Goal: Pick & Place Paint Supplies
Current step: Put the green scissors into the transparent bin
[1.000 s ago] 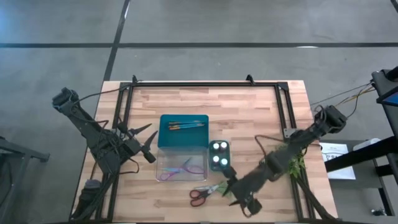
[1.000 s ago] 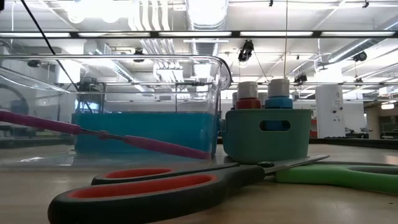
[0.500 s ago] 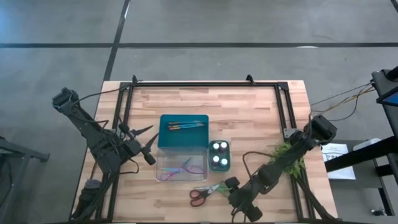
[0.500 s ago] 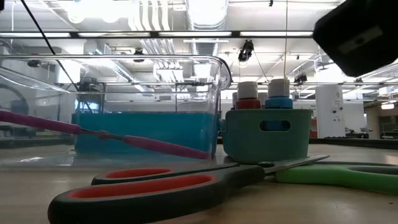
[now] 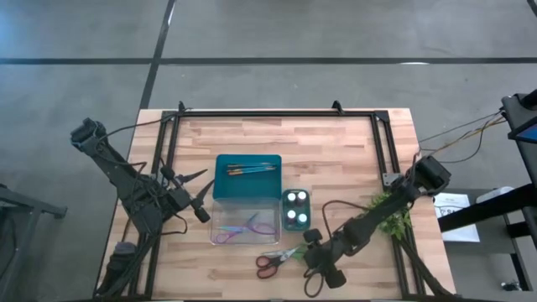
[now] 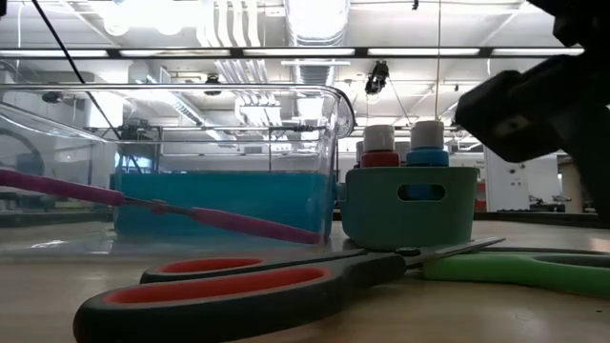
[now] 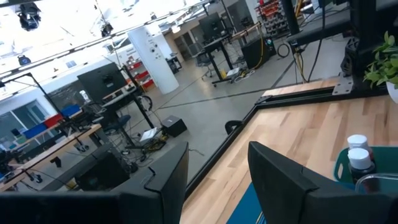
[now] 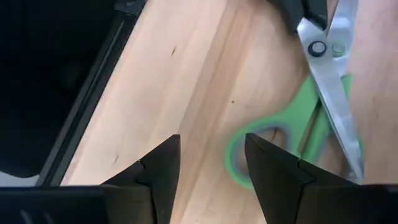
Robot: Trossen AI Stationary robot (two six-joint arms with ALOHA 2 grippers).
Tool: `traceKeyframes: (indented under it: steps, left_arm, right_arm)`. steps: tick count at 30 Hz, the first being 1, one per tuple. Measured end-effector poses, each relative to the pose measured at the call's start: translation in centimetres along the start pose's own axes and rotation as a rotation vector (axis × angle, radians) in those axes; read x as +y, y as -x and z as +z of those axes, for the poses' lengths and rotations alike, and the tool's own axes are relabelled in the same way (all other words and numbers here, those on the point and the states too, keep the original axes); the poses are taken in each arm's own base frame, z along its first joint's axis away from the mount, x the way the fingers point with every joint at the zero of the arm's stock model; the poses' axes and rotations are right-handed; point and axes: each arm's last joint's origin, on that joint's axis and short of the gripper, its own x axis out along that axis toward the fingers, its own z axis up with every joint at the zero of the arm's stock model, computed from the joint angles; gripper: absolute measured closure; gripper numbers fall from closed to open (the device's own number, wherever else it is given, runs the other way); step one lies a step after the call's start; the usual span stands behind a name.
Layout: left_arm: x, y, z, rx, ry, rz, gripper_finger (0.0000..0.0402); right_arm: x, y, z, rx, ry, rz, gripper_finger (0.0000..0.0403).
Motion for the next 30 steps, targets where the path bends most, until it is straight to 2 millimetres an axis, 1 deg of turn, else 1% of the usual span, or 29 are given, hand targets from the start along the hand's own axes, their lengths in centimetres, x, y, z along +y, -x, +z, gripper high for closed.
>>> traceKeyframes:
  steps: [5,11,15,18,26,30]
  left_arm:
    - [-0.01,0.00,0.00,0.000,0.000,0.000,0.0229]
    - [-0.03,0.00,0.00,-0.002,0.000,-0.009,0.0229]
    - [-0.04,0.00,0.00,-0.002,0.000,-0.009,0.0229]
    - [-0.04,0.00,0.00,-0.002,0.000,-0.009,0.0229]
    - [-0.08,0.00,0.01,-0.005,0.000,-0.025,0.0229]
    - [-0.11,0.00,0.02,-0.007,0.000,-0.035,0.0229]
  right_arm:
    - [-0.20,-0.31,-0.44,0.030,-0.006,-0.036,0.0269]
    - [-0.22,-0.31,-0.37,0.025,-0.007,-0.037,0.0319]
    - [-0.04,-0.32,-0.36,0.018,-0.002,-0.031,0.0341]
    - [0.16,-0.33,-0.39,0.016,0.003,-0.028,0.0346]
    - [0.59,-0.35,-0.51,-0.008,0.027,-0.087,0.0347]
    - [0.68,-0.35,-0.49,-0.014,0.029,-0.085,0.0347]
